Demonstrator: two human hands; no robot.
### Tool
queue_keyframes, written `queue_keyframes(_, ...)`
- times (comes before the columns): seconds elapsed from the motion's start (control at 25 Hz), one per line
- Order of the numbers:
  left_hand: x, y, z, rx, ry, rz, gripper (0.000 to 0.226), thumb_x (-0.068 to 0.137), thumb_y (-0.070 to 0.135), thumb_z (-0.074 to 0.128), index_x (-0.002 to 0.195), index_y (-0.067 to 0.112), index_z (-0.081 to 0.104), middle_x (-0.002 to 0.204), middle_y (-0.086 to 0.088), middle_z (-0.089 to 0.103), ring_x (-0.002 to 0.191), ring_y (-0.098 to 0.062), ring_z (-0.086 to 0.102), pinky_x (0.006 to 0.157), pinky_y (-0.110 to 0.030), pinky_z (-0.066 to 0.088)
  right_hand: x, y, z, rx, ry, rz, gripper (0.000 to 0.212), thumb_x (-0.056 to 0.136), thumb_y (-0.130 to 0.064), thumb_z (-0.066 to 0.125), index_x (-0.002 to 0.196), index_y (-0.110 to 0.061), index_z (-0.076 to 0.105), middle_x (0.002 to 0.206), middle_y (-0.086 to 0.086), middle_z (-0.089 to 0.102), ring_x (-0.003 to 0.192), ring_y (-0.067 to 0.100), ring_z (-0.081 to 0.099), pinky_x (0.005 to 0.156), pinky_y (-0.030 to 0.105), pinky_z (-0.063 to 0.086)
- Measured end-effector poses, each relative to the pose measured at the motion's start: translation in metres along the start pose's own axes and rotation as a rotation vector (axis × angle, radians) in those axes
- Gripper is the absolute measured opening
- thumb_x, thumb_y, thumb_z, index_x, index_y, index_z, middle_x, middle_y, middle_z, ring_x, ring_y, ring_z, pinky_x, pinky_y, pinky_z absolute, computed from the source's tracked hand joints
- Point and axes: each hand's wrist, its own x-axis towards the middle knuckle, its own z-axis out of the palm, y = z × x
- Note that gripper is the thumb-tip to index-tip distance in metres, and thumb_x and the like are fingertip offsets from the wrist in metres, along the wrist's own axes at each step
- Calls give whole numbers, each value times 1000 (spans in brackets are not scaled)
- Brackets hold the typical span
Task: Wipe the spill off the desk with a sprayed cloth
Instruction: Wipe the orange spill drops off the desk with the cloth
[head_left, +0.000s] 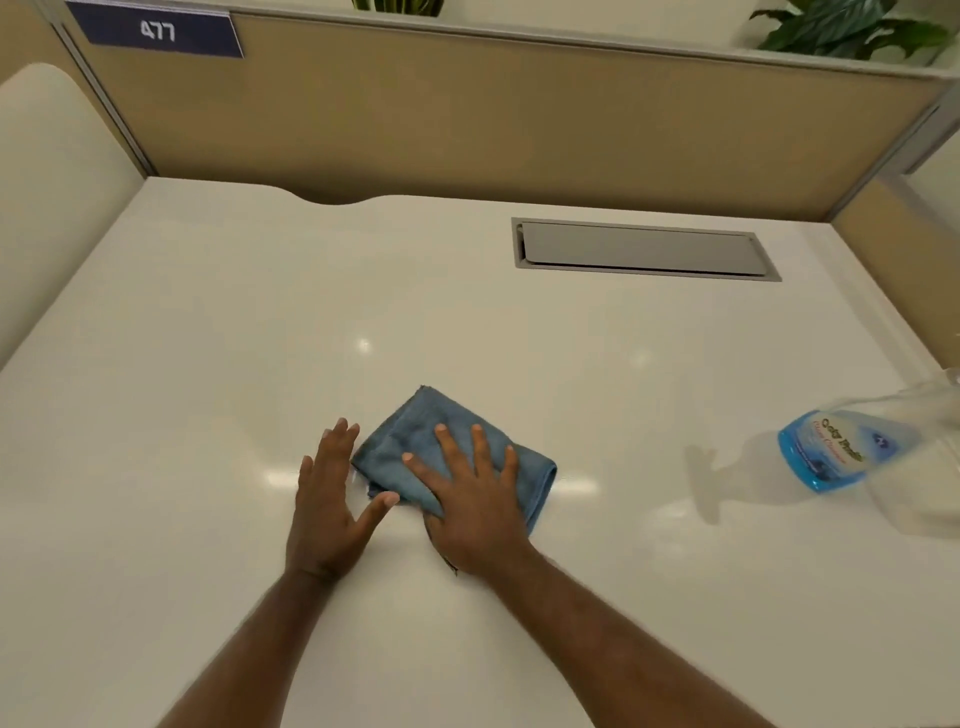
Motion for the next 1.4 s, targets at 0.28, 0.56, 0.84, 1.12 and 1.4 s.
queue_keyframes(0.28,-4,1,-2,89,-95,123,89,80,80,35,150,26,23,159,7,21,147,-4,7,119,-25,0,-74,97,-18,-10,132,429,65,84,-29,62,144,-36,36,156,5,31,141,40,27,102,71,26)
queue_keyframes(0.56,-6,6,-3,102,-107,127,93,78,83,32,149,23,27,158,8,22,146,1,6,119,-24,-1,-70,154,-31,19,133,727,59,94,-40,48,147,-41,22,159,3,23,143,38,18,105,68,22)
queue_keyframes(0.84,-31,23,1,88,-38,77,88,80,80,36,148,25,30,158,5,25,147,-1,9,119,-28,0,-21,97,-30,38,88,438,56,93,-34,45,146,-40,26,160,5,19,144,42,11,107,67,14)
queue_keyframes(1.12,-61,62,-2,22,177,35,84,83,76,37,148,24,29,158,-1,30,146,-10,22,119,-44,12,-61,51,-39,672,-24,-156,38,88,-27,42,125,-28,55,122,0,65,121,23,53,100,48,36)
queue_keyframes(1.4,-68,144,17,-379,70,-200,69,80,72,41,139,35,40,143,3,51,130,-16,48,108,-44,38,-76,87,-131,2066,-147,144,35,96,-33,50,124,-15,61,121,16,66,107,30,65,88,46,55)
